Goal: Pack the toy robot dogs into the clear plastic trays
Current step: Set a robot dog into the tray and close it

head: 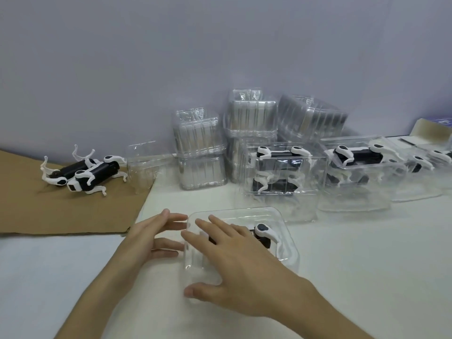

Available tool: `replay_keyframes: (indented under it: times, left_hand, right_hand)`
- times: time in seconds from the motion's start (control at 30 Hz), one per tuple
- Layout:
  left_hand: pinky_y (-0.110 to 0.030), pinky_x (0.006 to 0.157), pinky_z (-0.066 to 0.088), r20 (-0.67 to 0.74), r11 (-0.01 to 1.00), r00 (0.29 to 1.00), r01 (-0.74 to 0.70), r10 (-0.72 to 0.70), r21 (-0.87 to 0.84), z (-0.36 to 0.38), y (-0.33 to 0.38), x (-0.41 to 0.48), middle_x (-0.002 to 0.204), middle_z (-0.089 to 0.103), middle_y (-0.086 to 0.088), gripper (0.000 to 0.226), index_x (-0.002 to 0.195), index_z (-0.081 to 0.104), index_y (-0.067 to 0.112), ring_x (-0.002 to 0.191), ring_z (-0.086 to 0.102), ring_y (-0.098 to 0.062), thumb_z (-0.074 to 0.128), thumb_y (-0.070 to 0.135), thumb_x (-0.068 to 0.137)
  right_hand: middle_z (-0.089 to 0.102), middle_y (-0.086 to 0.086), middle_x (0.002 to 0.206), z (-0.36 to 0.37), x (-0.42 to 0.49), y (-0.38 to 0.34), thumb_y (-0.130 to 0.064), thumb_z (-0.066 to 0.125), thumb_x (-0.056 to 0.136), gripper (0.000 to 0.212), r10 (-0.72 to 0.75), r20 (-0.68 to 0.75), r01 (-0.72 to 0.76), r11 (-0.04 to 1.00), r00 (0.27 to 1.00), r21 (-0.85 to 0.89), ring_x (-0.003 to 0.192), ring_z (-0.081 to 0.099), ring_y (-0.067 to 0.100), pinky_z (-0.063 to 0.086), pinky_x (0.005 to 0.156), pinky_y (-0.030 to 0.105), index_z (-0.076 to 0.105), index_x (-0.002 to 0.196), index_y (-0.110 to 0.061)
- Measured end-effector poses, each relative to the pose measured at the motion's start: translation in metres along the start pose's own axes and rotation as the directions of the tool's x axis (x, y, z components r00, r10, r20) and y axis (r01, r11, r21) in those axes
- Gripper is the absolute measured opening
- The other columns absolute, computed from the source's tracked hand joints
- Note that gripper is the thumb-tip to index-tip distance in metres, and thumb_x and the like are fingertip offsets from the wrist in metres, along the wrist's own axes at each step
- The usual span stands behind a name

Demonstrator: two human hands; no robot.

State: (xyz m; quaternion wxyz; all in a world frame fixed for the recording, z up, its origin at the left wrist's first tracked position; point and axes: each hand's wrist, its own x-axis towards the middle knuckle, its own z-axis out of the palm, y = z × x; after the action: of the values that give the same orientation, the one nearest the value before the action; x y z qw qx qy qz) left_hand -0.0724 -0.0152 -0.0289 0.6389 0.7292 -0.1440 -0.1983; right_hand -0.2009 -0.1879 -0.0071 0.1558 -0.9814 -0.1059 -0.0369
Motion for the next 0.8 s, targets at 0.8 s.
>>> replay_keyframes:
  times: [0.8]
  left_hand:
    - [-0.038,0.07,0.052,0.005,0.996,0.998,0.061,-0.061,0.068,0.008,-0.008,0.006,0.098,0.076,-0.013,0.036,0.106,0.075,0.013,0.075,0.071,-0.028,0.042,0.027,0.107]
  right_hand:
    - [0.028,-0.038,0.151,-0.037,-0.084,0.089,-0.063,0.05,0.089,0.059,0.324,-0.164,-0.325,0.945,0.932,0.017,0.147,0.002,-0.012,0.015,0.12,0.026,0.03,0.144,-0.052]
